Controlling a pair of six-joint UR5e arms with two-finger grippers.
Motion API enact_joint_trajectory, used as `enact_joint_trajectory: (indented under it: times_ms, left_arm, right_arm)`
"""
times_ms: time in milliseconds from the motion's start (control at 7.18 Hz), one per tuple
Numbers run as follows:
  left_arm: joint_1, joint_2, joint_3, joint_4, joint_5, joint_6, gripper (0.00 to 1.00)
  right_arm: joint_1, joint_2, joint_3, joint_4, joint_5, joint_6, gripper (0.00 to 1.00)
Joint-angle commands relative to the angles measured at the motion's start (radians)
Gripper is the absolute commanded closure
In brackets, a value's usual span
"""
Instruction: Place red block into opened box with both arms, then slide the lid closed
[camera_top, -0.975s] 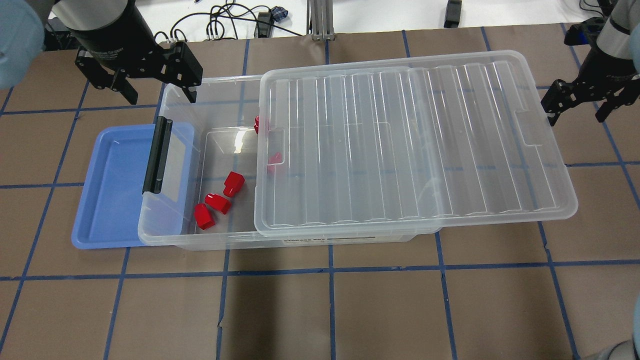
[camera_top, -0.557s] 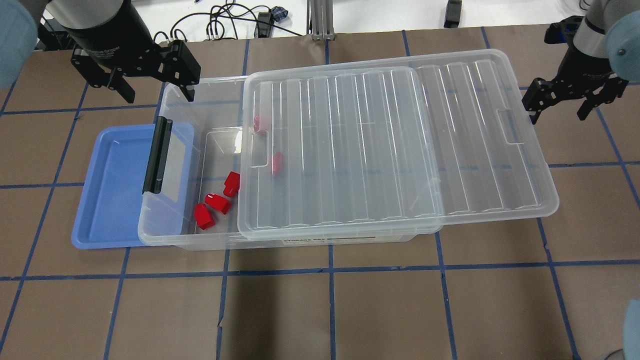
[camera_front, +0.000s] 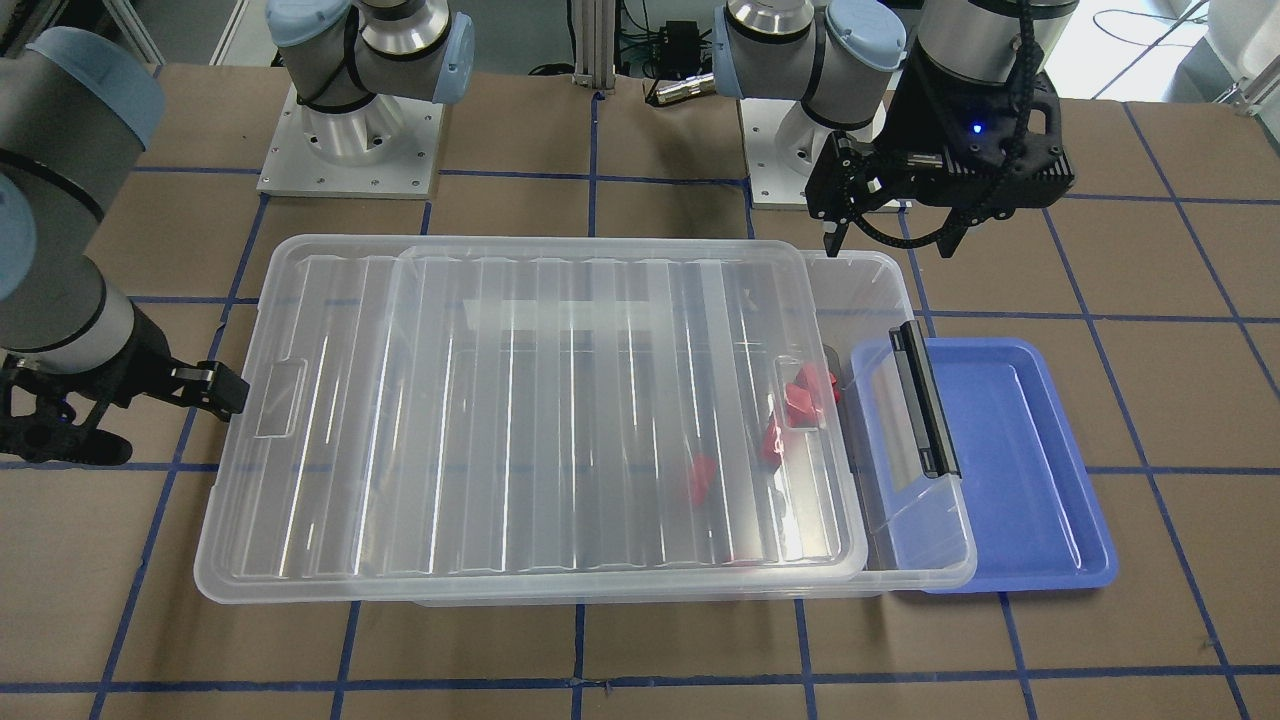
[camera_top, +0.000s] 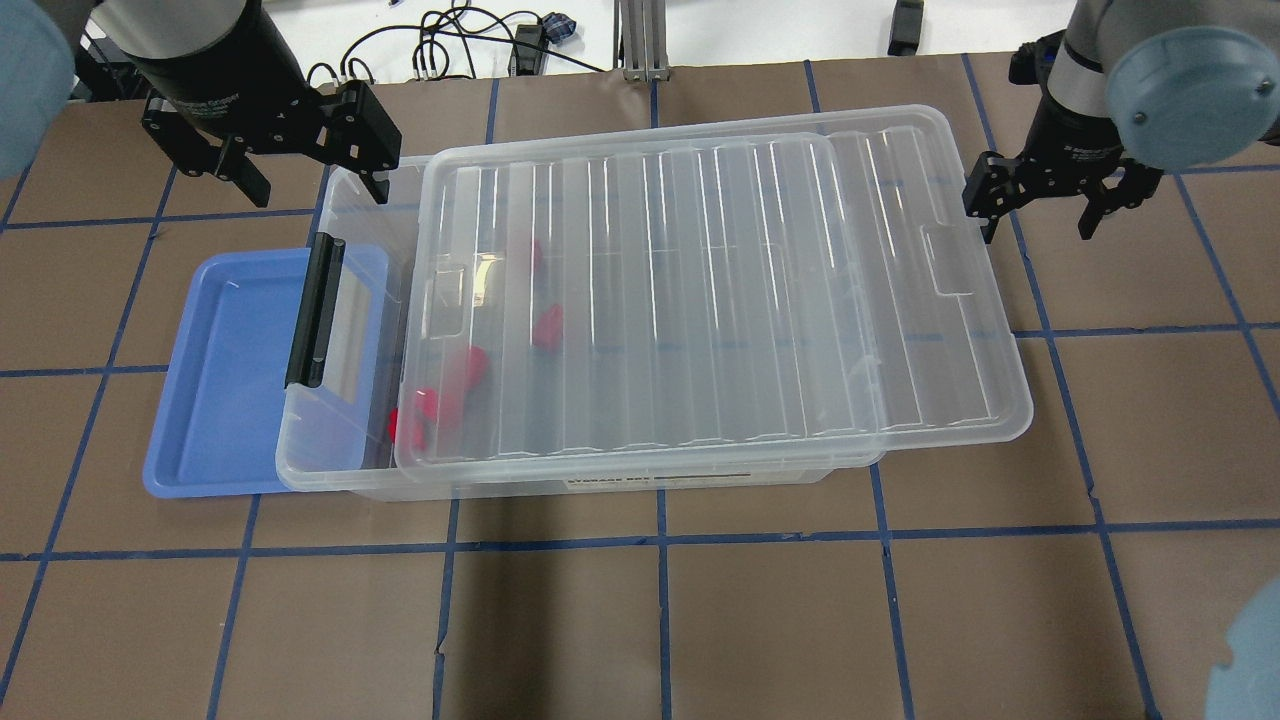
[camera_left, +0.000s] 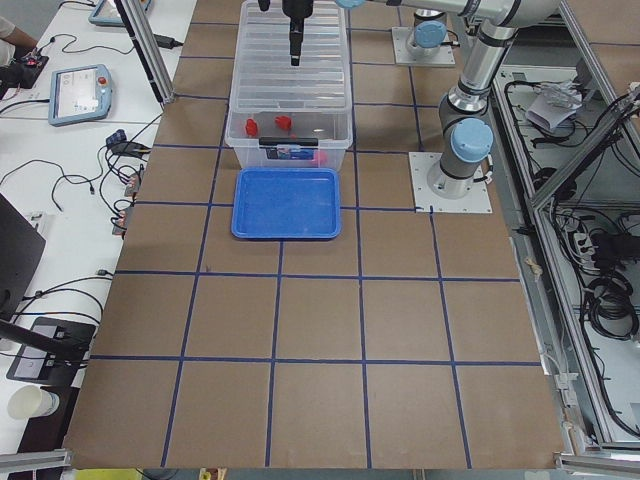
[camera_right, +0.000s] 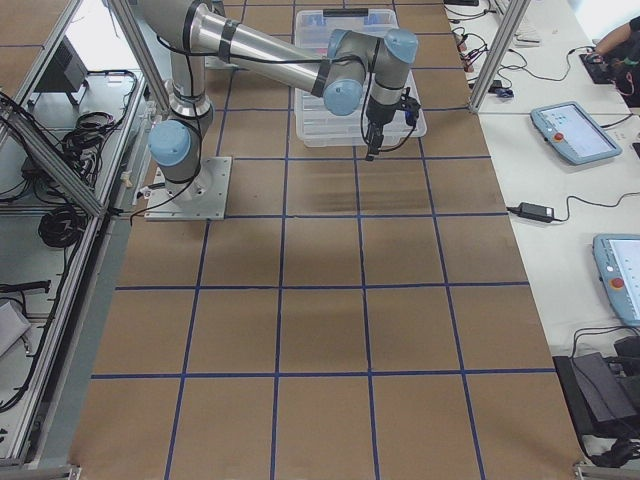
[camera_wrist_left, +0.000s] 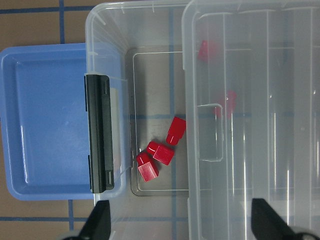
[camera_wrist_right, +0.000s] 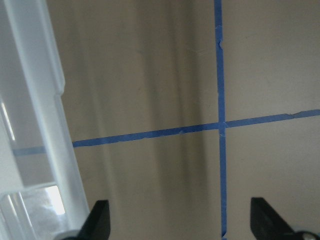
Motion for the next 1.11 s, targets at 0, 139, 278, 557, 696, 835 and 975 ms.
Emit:
enact_joint_trajectory:
  times_ms: [0,139,278,557,696,835,975]
  left_arm:
    - [0.000,0.002,-0.001,0.000,0.000,0.001,0.00]
    - [0.000,-0.004,-0.003,0.000,-0.001,-0.001,0.00]
    - [0.000,-0.014,0.003,-0.001,-0.001,-0.001,0.00]
    - [0.000,-0.004,0.000,-0.001,-0.001,-0.001,0.00]
    - [0.000,0.004,0.007,-0.001,-0.001,-0.001,0.00]
    - [0.000,0.002,0.005,-0.003,0.000,-0.001,0.00]
    - [0.000,0.004,0.007,-0.001,-0.001,-0.001,0.00]
  right_arm:
    - [0.065,0.005,0.000,0.001,0.022,0.075,0.00]
    - [0.070,0.001,0.000,0.001,0.065,0.079,0.00]
    - [0.070,0.001,0.000,0.004,0.069,0.088,0.00]
    - [0.071,0.001,0.000,0.006,0.070,0.093,0.00]
    - [0.071,0.001,0.000,0.006,0.072,0.093,0.00]
    - [0.076,0.001,0.002,0.006,0.072,0.093,0.00]
    - [0.093,0.004,0.000,0.001,0.072,0.093,0.00]
